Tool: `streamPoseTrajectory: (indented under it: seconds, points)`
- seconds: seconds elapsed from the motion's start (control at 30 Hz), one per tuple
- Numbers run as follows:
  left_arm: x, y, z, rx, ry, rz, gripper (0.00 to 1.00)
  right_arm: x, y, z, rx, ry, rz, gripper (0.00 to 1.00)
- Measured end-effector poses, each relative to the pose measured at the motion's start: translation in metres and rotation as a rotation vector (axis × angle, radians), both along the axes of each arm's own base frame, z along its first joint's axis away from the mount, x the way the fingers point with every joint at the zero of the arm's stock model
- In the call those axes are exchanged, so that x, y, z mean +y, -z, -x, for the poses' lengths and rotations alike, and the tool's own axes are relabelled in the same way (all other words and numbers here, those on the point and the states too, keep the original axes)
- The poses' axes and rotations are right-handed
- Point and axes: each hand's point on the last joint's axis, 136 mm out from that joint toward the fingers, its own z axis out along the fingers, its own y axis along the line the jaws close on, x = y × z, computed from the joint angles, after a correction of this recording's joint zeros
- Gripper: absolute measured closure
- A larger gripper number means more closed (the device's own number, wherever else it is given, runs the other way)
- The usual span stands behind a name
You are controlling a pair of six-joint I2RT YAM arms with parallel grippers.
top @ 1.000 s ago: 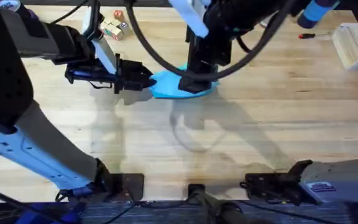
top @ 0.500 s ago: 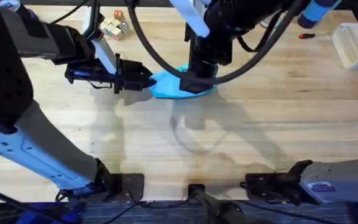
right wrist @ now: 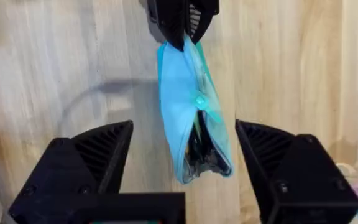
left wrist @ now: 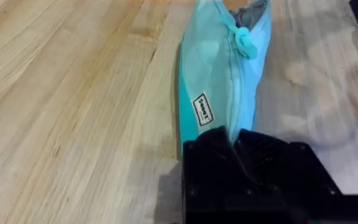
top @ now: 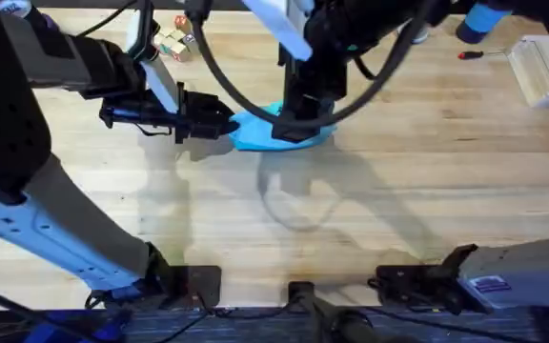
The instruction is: Unzip the bag, pick up the pens from the table one at a time and place them inside, then zip the bag closed.
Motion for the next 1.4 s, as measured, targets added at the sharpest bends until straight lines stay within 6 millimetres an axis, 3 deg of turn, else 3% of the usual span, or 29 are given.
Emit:
streamPoseTrajectory:
  seconds: [0.53,0.9,1.4]
  points:
    - [0.0,0.0,0.0,0.0,0.0,0.0,0.958,0.014,0.042,-0.017,0.05,-0.015,0.052,0.004]
    - [0.0,0.0,0.0,-0.001,0.0,0.0,0.959,0.0,0.046,-0.034,0.052,0.001,0.049,0.005]
    - [0.0,0.0,0.0,-0.001,0.0,0.0,0.958,0.003,0.09,-0.046,0.159,0.009,0.065,0.005]
